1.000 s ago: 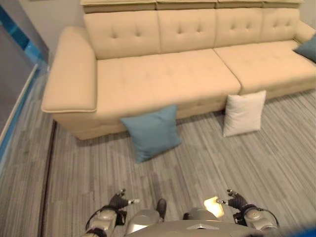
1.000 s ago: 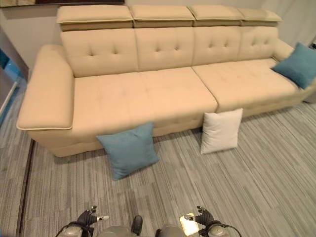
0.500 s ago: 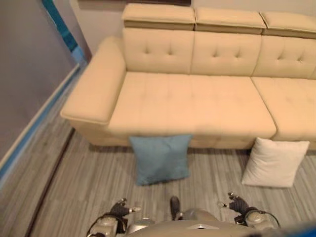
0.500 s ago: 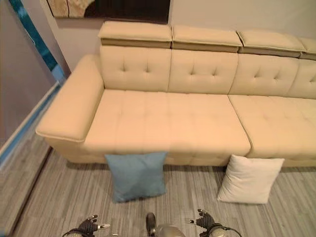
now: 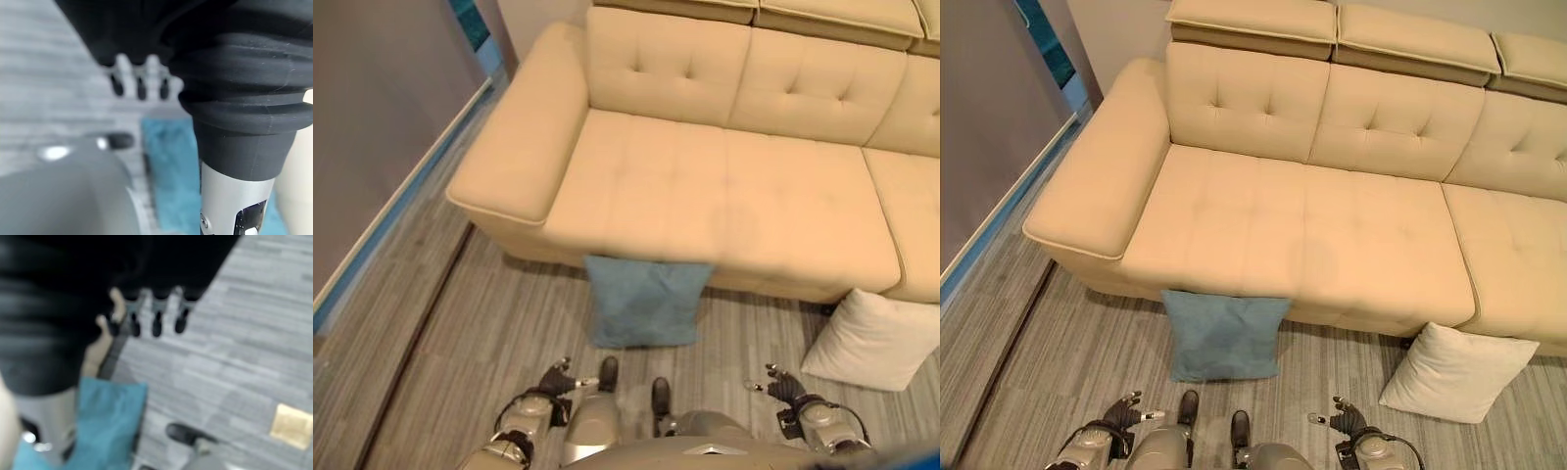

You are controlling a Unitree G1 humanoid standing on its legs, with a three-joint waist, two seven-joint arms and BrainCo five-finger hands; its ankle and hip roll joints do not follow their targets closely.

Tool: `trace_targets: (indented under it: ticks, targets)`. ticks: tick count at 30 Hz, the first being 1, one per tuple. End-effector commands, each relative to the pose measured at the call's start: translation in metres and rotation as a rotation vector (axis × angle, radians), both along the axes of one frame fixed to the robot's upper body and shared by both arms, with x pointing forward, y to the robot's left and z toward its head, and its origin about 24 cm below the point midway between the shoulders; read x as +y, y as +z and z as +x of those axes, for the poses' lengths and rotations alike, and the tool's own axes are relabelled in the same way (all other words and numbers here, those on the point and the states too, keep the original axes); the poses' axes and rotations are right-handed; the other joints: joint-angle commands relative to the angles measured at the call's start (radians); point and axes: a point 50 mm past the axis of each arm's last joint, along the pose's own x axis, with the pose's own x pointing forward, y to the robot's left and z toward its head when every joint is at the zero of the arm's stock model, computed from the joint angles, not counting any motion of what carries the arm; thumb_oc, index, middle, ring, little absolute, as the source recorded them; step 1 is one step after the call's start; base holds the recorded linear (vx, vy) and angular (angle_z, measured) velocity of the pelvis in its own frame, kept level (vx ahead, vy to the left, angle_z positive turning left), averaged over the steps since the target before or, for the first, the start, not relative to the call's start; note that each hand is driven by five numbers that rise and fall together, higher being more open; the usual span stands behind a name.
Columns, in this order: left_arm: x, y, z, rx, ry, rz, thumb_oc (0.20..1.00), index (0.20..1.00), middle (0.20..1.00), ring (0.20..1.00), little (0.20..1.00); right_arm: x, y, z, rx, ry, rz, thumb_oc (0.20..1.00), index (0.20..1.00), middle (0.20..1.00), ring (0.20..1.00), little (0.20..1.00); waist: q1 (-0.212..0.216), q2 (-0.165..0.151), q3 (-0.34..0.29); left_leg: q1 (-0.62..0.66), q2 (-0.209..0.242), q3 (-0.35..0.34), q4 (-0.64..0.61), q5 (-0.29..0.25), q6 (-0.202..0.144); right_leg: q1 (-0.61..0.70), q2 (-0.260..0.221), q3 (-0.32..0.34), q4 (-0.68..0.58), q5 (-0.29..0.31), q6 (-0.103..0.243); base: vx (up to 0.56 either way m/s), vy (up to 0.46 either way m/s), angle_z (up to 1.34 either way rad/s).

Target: Pick up all the scattered cushions and arrange them neatly on the sofa.

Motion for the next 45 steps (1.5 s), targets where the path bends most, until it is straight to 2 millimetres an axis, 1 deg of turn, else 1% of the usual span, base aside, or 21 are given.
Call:
trace_targets:
  ticks: [1, 7, 9, 11, 14, 16, 19, 21, 23, 26, 27, 28, 29, 31, 32, 34, 35, 39, 42, 44, 45]
  targets:
    - [0.021, 0.013, 0.017, -0.078, -0.002, 0.061, 1.0, 1.0, 1.0, 1.0, 1.0, 0.008, 0.009, 0.017, -0.085, 0.053, 0.015, 1.0, 1.0, 1.0, 1.0, 1.0, 0.038, -0.057, -0.005, -0.069, -0.045, 0.005, 0.145, -0.078, 0.011, -0.078, -0.117, 0.045, 0.126, 0.037, 0.117, 0.04, 0.302, -0.38]
    - [0.038, 0.022, 0.022, -0.118, 0.042, 0.093, 1.0, 1.0, 1.0, 1.0, 1.0, 0.013, 0.017, 0.033, -0.141, 0.078, 0.022, 1.0, 1.0, 1.0, 1.0, 1.0, 0.057, -0.053, 0.005, -0.048, -0.057, 0.014, 0.164, -0.114, 0.037, -0.114, -0.144, 0.057, 0.194, 0.091, 0.145, 0.04, 0.122, -0.2]
    - [0.04, 0.024, 0.024, -0.132, 0.049, 0.1, 1.0, 1.0, 1.0, 1.0, 1.0, 0.014, 0.018, 0.033, -0.147, 0.081, 0.028, 1.0, 1.0, 1.0, 1.0, 1.0, 0.047, -0.048, 0.002, -0.036, -0.066, -0.003, 0.154, -0.116, 0.041, -0.132, -0.125, 0.079, 0.17, 0.091, 0.143, 0.11, 0.075, -0.04]
    - [0.041, 0.025, 0.027, -0.145, 0.058, 0.099, 1.0, 1.0, 1.0, 1.0, 1.0, 0.015, 0.019, 0.037, -0.155, 0.096, 0.027, 1.0, 1.0, 1.0, 1.0, 1.0, 0.043, -0.048, 0.004, -0.015, -0.073, -0.014, 0.139, -0.124, 0.04, -0.157, -0.145, 0.043, 0.089, 0.123, 0.139, 0.14, 0.014, -0.04]
    - [0.04, 0.025, 0.028, -0.147, 0.059, 0.098, 1.0, 1.0, 1.0, 1.0, 1.0, 0.016, 0.019, 0.036, -0.155, 0.092, 0.035, 1.0, 1.0, 1.0, 1.0, 1.0, 0.029, -0.052, 0.012, -0.011, -0.088, -0.039, 0.149, -0.124, 0.035, -0.153, -0.133, 0.087, 0.087, 0.115, 0.143, 0.09, -0.005, 0.18]
    - [0.036, 0.022, 0.025, -0.134, 0.064, 0.087, 1.0, 1.0, 1.0, 1.0, 1.0, 0.014, 0.018, 0.034, -0.144, 0.102, 0.023, 1.0, 1.0, 1.0, 1.0, 1.0, 0.035, -0.051, 0.005, -0.006, -0.08, -0.044, 0.127, -0.115, 0.022, -0.135, -0.139, 0.065, 0.06, 0.114, 0.136, 0.09, -0.066, 0.6]
    - [0.035, 0.02, 0.021, -0.122, 0.071, 0.082, 1.0, 1.0, 1.0, 1.0, 1.0, 0.013, 0.018, 0.034, -0.144, 0.102, 0.023, 1.0, 1.0, 1.0, 1.0, 1.0, 0.036, -0.049, 0.005, -0.01, -0.076, -0.054, 0.123, -0.111, 0.018, -0.13, -0.139, 0.051, 0.052, 0.108, 0.13, 0.05, -0.087, 0.19]
    - [0.033, 0.02, 0.021, -0.126, 0.078, 0.073, 1.0, 1.0, 1.0, 1.0, 1.0, 0.012, 0.02, 0.036, -0.155, 0.1, 0.02, 1.0, 1.0, 1.0, 1.0, 1.0, 0.038, -0.049, 0.014, -0.026, -0.074, -0.06, 0.126, -0.107, 0.013, -0.133, -0.14, 0.035, 0.046, 0.104, 0.125, -0.01, -0.088, 0.12]
    - [0.031, 0.023, 0.03, -0.158, 0.093, 0.074, 1.0, 1.0, 1.0, 1.0, 1.0, 0.013, 0.024, 0.043, -0.181, 0.095, 0.017, 1.0, 1.0, 1.0, 1.0, 1.0, 0.043, -0.048, 0.036, -0.066, -0.073, -0.07, 0.133, -0.096, 0.008, -0.157, -0.141, 0.016, 0.049, 0.099, 0.119, -0.09, -0.066, 0.19]
    - [0.033, 0.033, 0.047, -0.241, 0.144, 0.089, 1.0, 1.0, 1.0, 1.0, 1.0, 0.013, 0.033, 0.056, -0.244, 0.084, 0.016, 1.0, 1.0, 1.0, 1.0, 1.0, 0.046, -0.051, 0.066, -0.125, -0.075, -0.086, 0.153, -0.087, 0.003, -0.203, -0.143, -0.003, 0.064, 0.1, 0.114, -0.1, -0.07, 0.22]
    - [0.033, 0.04, 0.057, -0.291, 0.178, 0.087, 1.0, 1.0, 1.0, 1.0, 1.0, 0.014, 0.038, 0.063, -0.282, 0.084, 0.014, 1.0, 1.0, 1.0, 1.0, 1.0, 0.049, -0.052, 0.081, -0.152, -0.076, -0.089, 0.165, -0.084, 0.001, -0.228, -0.143, -0.008, 0.075, 0.1, 0.112, -0.17, -0.063, 0.24]
    - [0.034, 0.053, 0.075, -0.38, 0.231, 0.094, 1.0, 1.0, 1.0, 1.0, 1.0, 0.015, 0.047, 0.076, -0.338, 0.067, 0.007, 1.0, 1.0, 1.0, 1.0, 1.0, 0.049, -0.055, 0.112, -0.21, -0.076, -0.091, 0.196, -0.08, -0.005, -0.281, -0.144, -0.014, 0.102, 0.1, 0.112, -0.15, -0.048, 0.16]
    - [0.034, 0.053, 0.075, -0.38, 0.231, 0.094, 1.0, 1.0, 1.0, 1.0, 1.0, 0.015, 0.047, 0.076, -0.338, 0.067, 0.007, 1.0, 1.0, 1.0, 1.0, 1.0, 0.048, -0.055, 0.11, -0.213, -0.076, -0.092, 0.198, -0.081, -0.005, -0.284, -0.144, -0.015, 0.103, 0.1, 0.113, -0.13, -0.039, 0.15]
    - [0.032, 0.066, 0.093, -0.46, 0.273, 0.077, 1.0, 1.0, 1.0, 1.0, 1.0, 0.017, 0.059, 0.092, -0.401, 0.067, -0.017, 1.0, 1.0, 1.0, 1.0, 1.0, 0.048, -0.06, 0.128, -0.271, -0.079, -0.093, 0.227, -0.081, -0.009, -0.336, -0.144, -0.017, 0.128, 0.099, 0.112, -0.07, -0.017, 0.12]
    - [0.032, 0.066, 0.094, -0.46, 0.273, 0.077, 1.0, 1.0, 1.0, 1.0, 1.0, 0.017, 0.059, 0.092, -0.401, 0.067, -0.017, 1.0, 1.0, 1.0, 1.0, 1.0, 0.047, -0.06, 0.127, -0.274, -0.079, -0.093, 0.228, -0.081, -0.009, -0.338, -0.144, -0.017, 0.129, 0.099, 0.112, -0.1, 0.014, 0.05]
    - [0.035, 0.102, 0.133, -0.621, 0.321, 0.093, 1.0, 1.0, 1.0, 1.0, 1.0, 0.015, 0.09, 0.127, -0.548, 0.028, -0.054, 1.0, 1.0, 1.0, 1.0, 1.0, 0.031, -0.058, 0.16, -0.41, -0.083, -0.079, 0.307, -0.088, -0.015, -0.477, -0.145, -0.012, 0.203, 0.097, 0.11, -0.13, 0.038, 0.01]
    - [0.035, 0.102, 0.133, -0.621, 0.321, 0.092, 1.0, 1.0, 1.0, 1.0, 1.0, 0.015, 0.09, 0.127, -0.548, 0.028, -0.054, 1.0, 1.0, 1.0, 1.0, 1.0, 0.032, -0.057, 0.159, -0.415, -0.081, -0.078, 0.314, -0.093, -0.016, -0.48, -0.143, -0.011, 0.207, 0.095, 0.109, -0.12, 0.047, 0.01]
    - [0.036, 0.142, 0.17, -0.771, 0.377, 0.09, 1.0, 1.0, 1.0, 1.0, 1.0, 0.01, 0.134, 0.167, -0.714, -0.038, -0.112, 1.0, 1.0, 1.0, 1.0, 1.0, 0.011, -0.043, 0.181, -0.59, -0.086, -0.068, 0.409, -0.109, -0.017, -0.661, -0.146, 0.001, 0.302, 0.089, 0.108, -0.1, 0.055, 0.01]
    - [0.036, 0.16, 0.185, -0.827, 0.408, 0.082, 1.0, 1.0, 1.0, 1.0, 1.0, 0.008, 0.161, 0.187, -0.816, -0.097, -0.126, 1.0, 1.0, 1.0, 1.0, 1.0, 0.0, -0.033, 0.193, -0.684, -0.084, -0.064, 0.458, -0.12, -0.019, -0.751, -0.147, 0.005, 0.342, 0.083, 0.107, -0.05, 0.036, -0.04]
    - [0.035, 0.167, 0.19, -0.844, 0.403, 0.083, 1.0, 1.0, 1.0, 1.0, 1.0, 0.01, 0.168, 0.192, -0.839, -0.111, -0.128, 1.0, 1.0, 1.0, 1.0, 1.0, -0.003, -0.031, 0.198, -0.717, -0.084, -0.065, 0.476, -0.123, -0.019, -0.781, -0.148, 0.005, 0.355, 0.08, 0.107, -0.01, 0.008, -0.02]
    - [0.037, 0.187, 0.203, -0.893, 0.388, 0.088, 1.0, 1.0, 1.0, 1.0, 1.0, 0.004, 0.188, 0.205, -0.892, -0.149, -0.134, 1.0, 1.0, 1.0, 1.0, 1.0, -0.01, -0.021, 0.21, -0.794, -0.086, -0.064, 0.522, -0.13, -0.019, -0.856, -0.146, 0.014, 0.395, 0.073, 0.105, 0.0, 0.0, 0.0]
